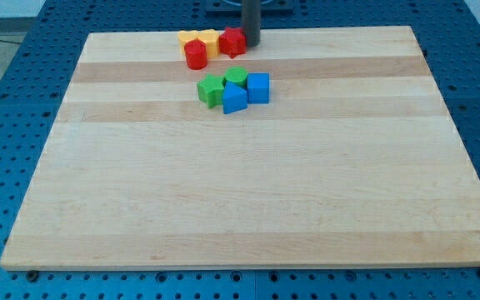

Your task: Move yellow heart towards the top left corner

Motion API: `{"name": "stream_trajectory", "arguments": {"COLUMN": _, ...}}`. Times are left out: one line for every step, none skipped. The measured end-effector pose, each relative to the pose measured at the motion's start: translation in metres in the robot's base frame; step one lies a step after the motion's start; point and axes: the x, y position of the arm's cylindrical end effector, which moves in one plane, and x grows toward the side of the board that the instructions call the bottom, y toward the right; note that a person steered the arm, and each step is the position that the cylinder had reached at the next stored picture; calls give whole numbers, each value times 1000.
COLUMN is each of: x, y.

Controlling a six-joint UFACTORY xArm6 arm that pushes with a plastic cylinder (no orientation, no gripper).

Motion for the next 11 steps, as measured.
{"name": "stream_trajectory", "arguments": {"x": 0, "y": -33}}
{"name": "stream_trajectory", "arguments": {"x": 0, "y": -47}}
{"name": "stream_trajectory", "arguments": {"x": -1, "y": -61}}
{"name": "stream_trajectory", "arguments": {"x": -1, "y": -66}}
{"name": "stream_trajectory", "arguments": {"x": 0, "y": -80}}
{"name": "stream_trajectory", "arguments": {"x": 3, "y": -106}}
{"name": "stream_trajectory", "arguments": {"x": 2, "y": -114}}
{"name": "stream_trajectory", "arguments": {"x": -4, "y": -117}}
{"name": "stream_trajectory", "arguments": {"x": -4, "y": -145}}
{"name": "stream_trajectory", "arguments": {"x": -4, "y": -158}}
{"name": "stream_trajectory", "arguments": {"x": -4, "y": -171}}
